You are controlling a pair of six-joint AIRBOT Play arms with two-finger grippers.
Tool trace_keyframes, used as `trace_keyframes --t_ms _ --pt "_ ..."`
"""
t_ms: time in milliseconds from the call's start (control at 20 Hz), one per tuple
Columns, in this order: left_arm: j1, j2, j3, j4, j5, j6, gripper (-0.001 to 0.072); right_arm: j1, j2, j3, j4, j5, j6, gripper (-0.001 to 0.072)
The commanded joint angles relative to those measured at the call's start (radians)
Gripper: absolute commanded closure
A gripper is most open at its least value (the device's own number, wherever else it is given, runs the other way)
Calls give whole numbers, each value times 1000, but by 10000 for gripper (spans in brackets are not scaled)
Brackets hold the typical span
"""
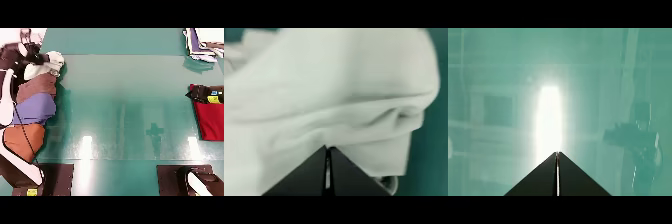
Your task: Fold the shirts.
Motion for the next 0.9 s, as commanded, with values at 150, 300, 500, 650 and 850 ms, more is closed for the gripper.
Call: trace_keyframes --t_ms 150,300,500,650,850 --pt "-14 323 167 -166 -40 85 681 1 -37 166 0 -47 -3 695" --pt "-109 550 166 -175 -69 173 681 1 -93 360 0 -47 -20 695" --pt "-319 686 161 -175 -191 204 682 2 -134 534 0 -36 -20 695" --pt "-520 686 53 -175 -302 174 682 2 -135 609 0 11 -20 695" --pt "-796 630 -205 -215 -284 148 679 2 -131 666 0 71 -20 695"
